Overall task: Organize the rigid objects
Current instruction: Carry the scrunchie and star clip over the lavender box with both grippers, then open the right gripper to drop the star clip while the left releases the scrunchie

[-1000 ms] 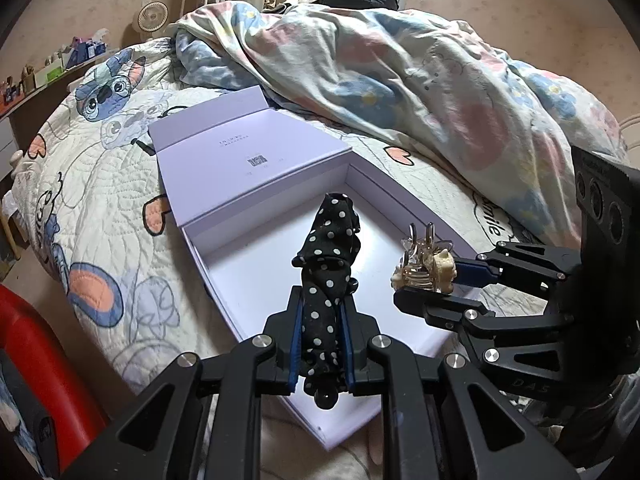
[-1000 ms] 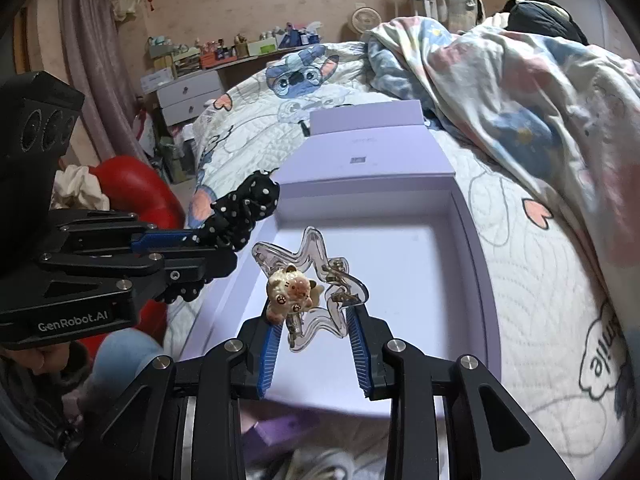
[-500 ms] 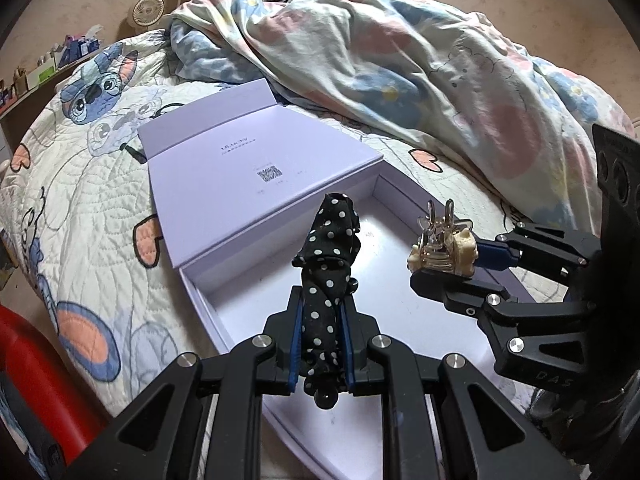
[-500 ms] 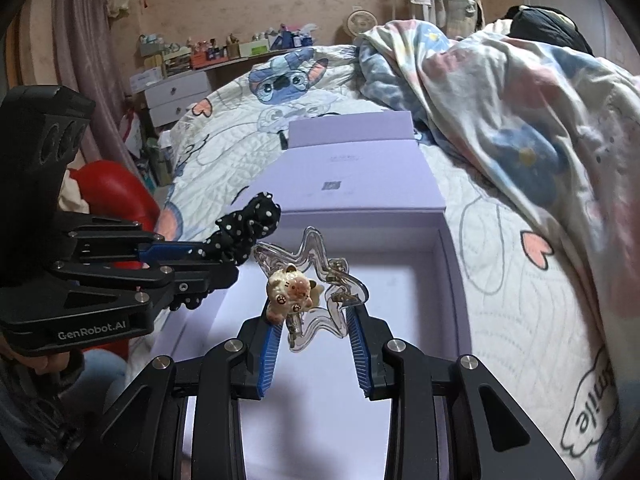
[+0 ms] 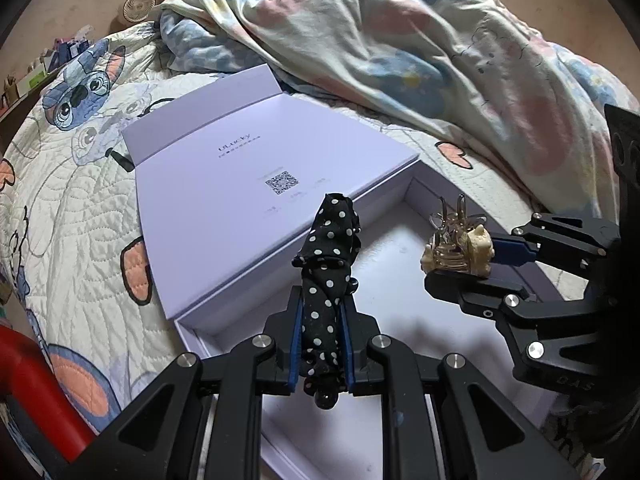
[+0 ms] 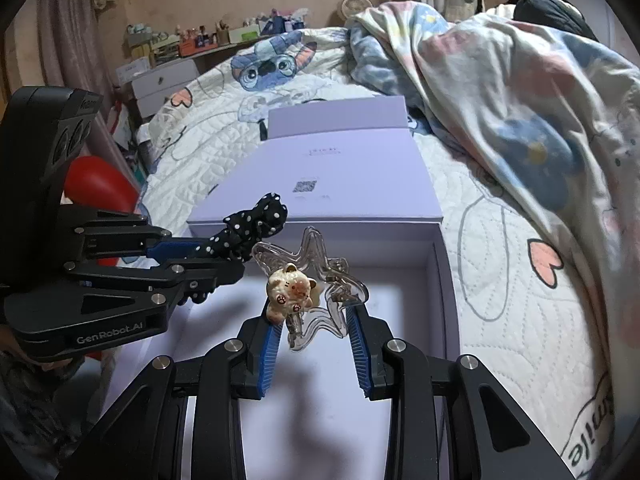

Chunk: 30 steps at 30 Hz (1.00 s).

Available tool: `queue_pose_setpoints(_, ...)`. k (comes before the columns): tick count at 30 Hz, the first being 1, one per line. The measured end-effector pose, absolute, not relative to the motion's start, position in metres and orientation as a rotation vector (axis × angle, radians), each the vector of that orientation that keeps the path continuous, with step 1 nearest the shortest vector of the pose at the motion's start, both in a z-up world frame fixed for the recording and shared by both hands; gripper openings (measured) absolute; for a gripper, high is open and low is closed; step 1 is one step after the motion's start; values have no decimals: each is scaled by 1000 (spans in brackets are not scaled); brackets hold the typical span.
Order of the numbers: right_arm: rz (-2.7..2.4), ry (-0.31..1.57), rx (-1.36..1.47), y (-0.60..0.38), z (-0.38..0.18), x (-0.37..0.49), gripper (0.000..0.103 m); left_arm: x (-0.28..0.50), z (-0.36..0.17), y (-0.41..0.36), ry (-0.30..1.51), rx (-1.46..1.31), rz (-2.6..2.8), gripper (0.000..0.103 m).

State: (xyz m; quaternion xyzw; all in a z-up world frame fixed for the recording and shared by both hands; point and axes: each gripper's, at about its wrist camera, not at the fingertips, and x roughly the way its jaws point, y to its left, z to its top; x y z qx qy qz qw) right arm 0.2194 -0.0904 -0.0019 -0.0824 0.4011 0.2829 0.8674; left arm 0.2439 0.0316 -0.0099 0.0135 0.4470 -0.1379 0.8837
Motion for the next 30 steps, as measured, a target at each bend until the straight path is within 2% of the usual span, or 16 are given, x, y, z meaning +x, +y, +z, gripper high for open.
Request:
queue_pose_setpoints(10, 555, 870, -175, -88, -8, 230, 34, 254, -18, 30, 910, 73, -233, 16)
queue_pose_setpoints(12, 538, 874, -178, -89, -8, 231, 47, 256, -19, 29, 919, 69, -228, 17)
queue_pose_setpoints(13, 526, 872, -179, -90, -8, 230, 49, 257, -20, 29, 924, 66, -227, 17)
queue_pose_setpoints(30, 474, 848, -181, -103, 8, 214, 52, 251, -14, 26, 949, 82, -154, 19)
